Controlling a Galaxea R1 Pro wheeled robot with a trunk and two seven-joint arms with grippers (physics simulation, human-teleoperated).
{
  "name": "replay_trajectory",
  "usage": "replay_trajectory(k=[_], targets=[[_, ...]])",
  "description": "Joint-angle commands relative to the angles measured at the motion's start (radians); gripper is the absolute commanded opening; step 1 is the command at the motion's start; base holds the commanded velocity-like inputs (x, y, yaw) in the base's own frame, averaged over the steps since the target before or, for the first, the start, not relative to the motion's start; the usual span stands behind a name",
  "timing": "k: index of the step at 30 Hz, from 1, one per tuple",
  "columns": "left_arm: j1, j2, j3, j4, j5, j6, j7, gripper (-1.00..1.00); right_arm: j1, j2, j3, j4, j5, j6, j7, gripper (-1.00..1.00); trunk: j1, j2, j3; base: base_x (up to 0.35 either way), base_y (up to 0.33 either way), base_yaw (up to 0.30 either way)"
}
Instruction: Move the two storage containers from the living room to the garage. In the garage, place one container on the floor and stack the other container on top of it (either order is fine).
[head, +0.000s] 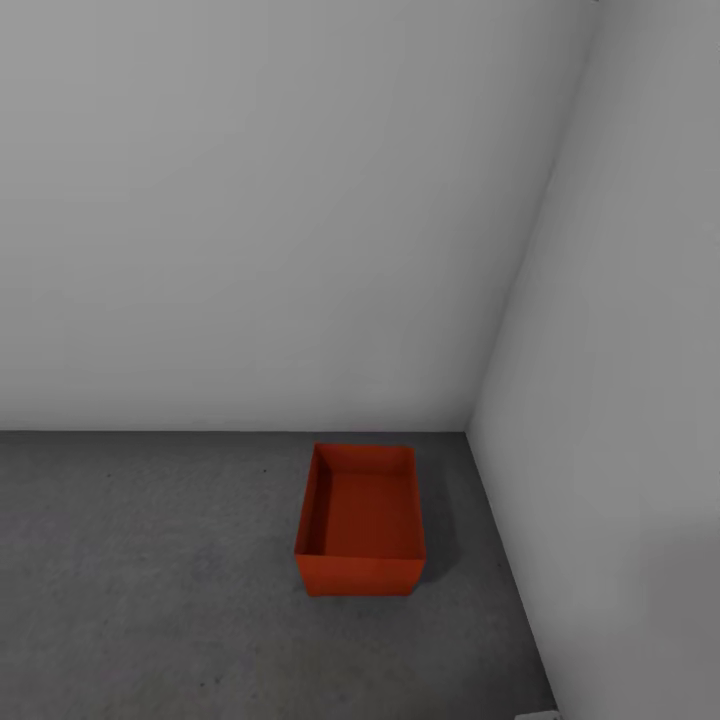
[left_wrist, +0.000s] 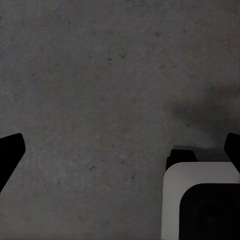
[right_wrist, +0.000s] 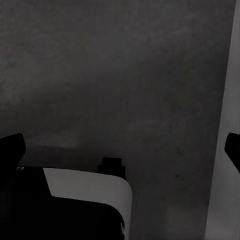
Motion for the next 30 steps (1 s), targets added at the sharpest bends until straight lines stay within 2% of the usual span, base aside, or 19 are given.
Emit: replay_trajectory(k=[1, 6, 13, 17, 21, 24, 30], targets=[[-0.002, 0.000, 0.000, 0.004, 0.004, -0.006, -0.002, 1.00, -0.002, 0.000, -0.002, 0.004, 0.008, -0.007, 0.000, 1.00, 0.000, -0.001, -0.001, 0.000, 0.000, 0.000], [-0.002, -0.008, -0.001, 0.004, 0.003, -0.006, -0.001, 1.00, -0.002, 0.000, -0.002, 0.004, 0.008, -0.007, 0.000, 1.00, 0.000, -0.001, -0.001, 0.000, 0.000, 0.000], [-0.002, -0.049, -0.002, 0.004, -0.002, -0.006, 0.001, 1.00, -0.002, 0.000, -0.002, 0.004, 0.008, -0.007, 0.000, 1.00, 0.000, -0.001, -0.001, 0.000, 0.000, 0.000], [-0.002, -0.087, -0.002, 0.004, -0.002, -0.006, -0.004, 1.00, -0.002, 0.000, -0.002, 0.004, 0.008, -0.007, 0.000, 1.00, 0.000, -0.001, -0.001, 0.000, 0.000, 0.000], [-0.002, -0.156, -0.002, 0.005, -0.002, -0.006, -0.003, 1.00, -0.002, 0.000, -0.002, 0.004, 0.008, -0.007, 0.000, 1.00, 0.000, -0.001, -0.001, 0.000, 0.000, 0.000], [-0.002, -0.178, -0.002, 0.006, -0.002, -0.006, -0.005, 1.00, -0.002, 0.000, -0.002, 0.004, 0.008, -0.007, 0.000, 1.00, 0.000, -0.001, -0.001, 0.000, 0.000, 0.000], [-0.002, -0.198, -0.002, 0.006, -0.002, -0.006, -0.005, 1.00, -0.002, 0.000, -0.002, 0.004, 0.008, -0.007, 0.000, 1.00, 0.000, -0.001, -0.001, 0.000, 0.000, 0.000]])
